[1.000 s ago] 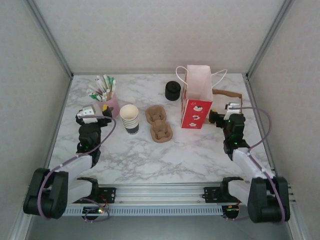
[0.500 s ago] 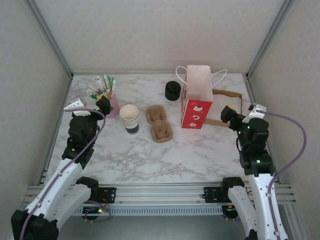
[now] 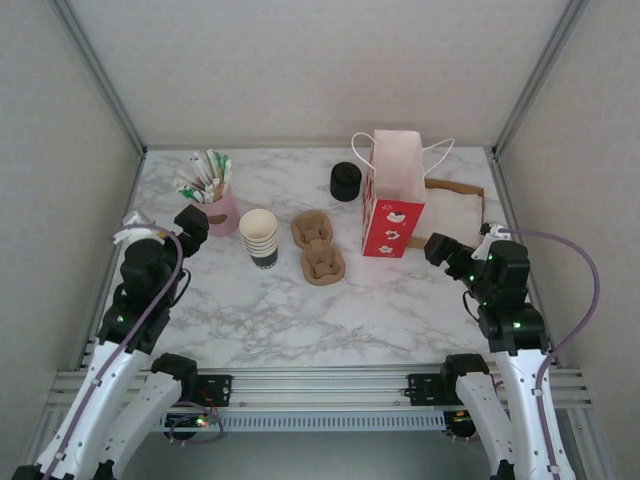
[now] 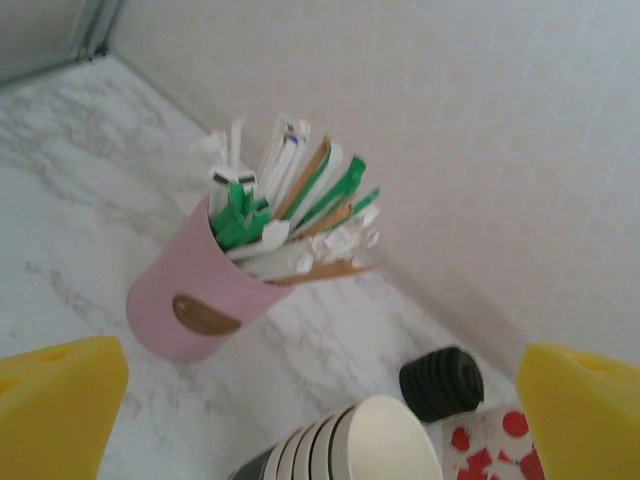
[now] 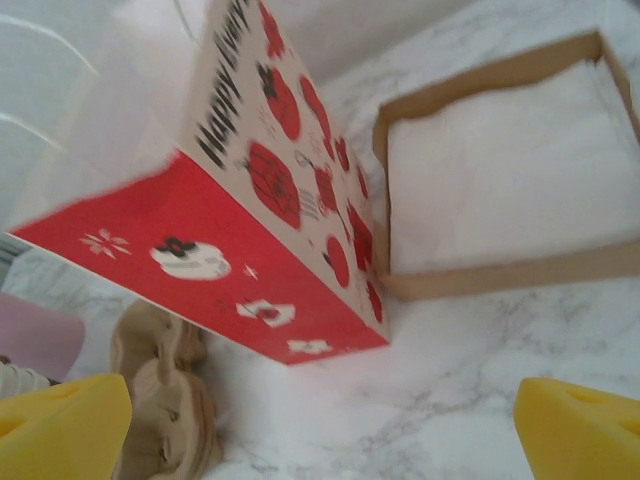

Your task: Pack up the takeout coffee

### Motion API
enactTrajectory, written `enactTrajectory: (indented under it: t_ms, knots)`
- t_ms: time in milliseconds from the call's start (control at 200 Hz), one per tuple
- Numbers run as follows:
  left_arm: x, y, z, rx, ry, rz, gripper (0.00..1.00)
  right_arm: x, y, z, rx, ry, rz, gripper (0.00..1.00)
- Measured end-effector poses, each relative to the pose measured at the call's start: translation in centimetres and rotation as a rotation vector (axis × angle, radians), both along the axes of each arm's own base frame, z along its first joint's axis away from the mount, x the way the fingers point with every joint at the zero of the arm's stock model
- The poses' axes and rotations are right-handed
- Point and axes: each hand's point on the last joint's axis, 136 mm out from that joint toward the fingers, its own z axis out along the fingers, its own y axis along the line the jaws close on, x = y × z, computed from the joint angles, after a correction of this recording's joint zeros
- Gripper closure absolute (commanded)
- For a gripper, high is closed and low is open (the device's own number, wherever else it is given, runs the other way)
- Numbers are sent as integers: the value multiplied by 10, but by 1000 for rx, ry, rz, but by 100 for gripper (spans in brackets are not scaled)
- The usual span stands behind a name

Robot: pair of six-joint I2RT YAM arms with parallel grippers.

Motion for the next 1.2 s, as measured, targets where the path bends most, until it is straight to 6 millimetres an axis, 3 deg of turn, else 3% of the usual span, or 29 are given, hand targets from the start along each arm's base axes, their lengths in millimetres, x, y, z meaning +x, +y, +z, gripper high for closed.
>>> enactTrajectory:
  t_ms: [120, 245, 476, 686, 961, 1202]
  knots:
    - [17, -15, -1, 27, 120, -70, 1, -2, 4, -38, 28, 95, 7, 1]
    - [24, -27, -19, 66, 247, -135, 5, -3, 9, -58, 54, 154, 21, 1]
    - [36, -54, -39, 142, 418, -271, 20, -8, 40, -60, 128, 134, 186, 1]
    - [39, -73, -61, 216, 544, -356, 37, -27, 96, -63, 100, 150, 458, 1]
    - [44, -87, -85, 283, 669, -419, 45, -62, 169, -72, -88, 168, 771, 1]
    - [56, -92, -97, 315, 718, -438, 60, -66, 199, -92, -245, 195, 823, 4]
